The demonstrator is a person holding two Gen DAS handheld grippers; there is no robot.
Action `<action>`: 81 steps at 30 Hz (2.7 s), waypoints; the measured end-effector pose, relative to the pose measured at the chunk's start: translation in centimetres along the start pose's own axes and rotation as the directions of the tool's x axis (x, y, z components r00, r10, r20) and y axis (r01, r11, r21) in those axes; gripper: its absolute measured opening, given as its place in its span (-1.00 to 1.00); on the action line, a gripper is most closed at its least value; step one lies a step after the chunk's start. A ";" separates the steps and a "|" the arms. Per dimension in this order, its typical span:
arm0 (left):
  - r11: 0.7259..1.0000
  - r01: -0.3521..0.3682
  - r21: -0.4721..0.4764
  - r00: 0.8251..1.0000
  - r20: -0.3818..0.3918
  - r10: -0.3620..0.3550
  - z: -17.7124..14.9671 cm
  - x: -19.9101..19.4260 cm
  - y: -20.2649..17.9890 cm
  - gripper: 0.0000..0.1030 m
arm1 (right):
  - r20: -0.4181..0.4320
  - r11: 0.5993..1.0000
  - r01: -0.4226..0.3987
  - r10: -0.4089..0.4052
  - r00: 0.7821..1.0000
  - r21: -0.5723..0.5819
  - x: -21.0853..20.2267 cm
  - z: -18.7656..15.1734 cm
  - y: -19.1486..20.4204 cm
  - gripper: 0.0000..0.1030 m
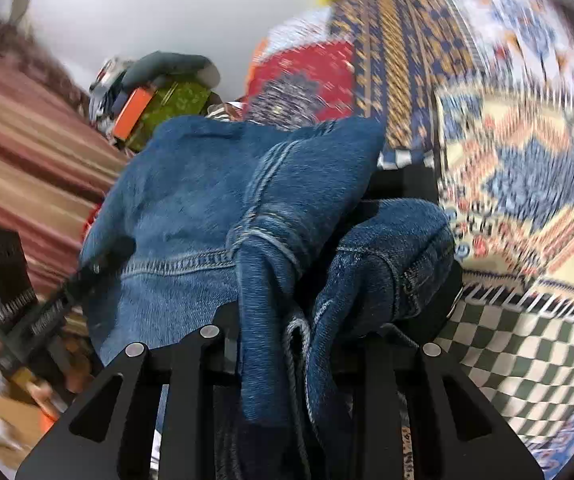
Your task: Fold large clothes
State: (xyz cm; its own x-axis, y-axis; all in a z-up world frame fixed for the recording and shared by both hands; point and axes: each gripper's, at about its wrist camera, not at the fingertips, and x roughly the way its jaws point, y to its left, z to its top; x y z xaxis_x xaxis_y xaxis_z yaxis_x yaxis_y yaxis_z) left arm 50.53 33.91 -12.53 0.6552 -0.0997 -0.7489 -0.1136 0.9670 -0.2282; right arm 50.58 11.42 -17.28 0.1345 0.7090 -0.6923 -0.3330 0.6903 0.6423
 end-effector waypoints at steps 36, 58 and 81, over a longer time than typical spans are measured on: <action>0.994 -0.005 -0.113 0.989 -0.150 -0.012 -5.9 -2.2 0.2 0.86 | 0.007 0.995 -0.093 0.094 0.996 -0.031 -7.7 -7.4 3.0 -0.70; 0.988 0.098 -0.121 0.982 -0.151 -0.115 -7.5 0.2 1.8 0.89 | 0.069 0.960 -0.220 0.211 0.975 0.174 3.8 -6.7 -5.2 -0.01; 0.974 0.227 0.006 0.957 0.186 -0.225 1.2 -10.2 -8.7 -0.18 | 0.266 0.992 -0.128 0.125 0.956 -0.008 -4.3 4.5 1.3 -0.54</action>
State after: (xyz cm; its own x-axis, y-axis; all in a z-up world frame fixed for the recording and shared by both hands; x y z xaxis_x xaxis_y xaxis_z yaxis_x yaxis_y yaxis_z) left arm 45.71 26.84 -2.15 0.7910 -0.2689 -0.5495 0.0427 0.9203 -0.3889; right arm 53.73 9.90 -12.01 0.3351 0.8023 -0.4940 -0.3545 0.5932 0.7228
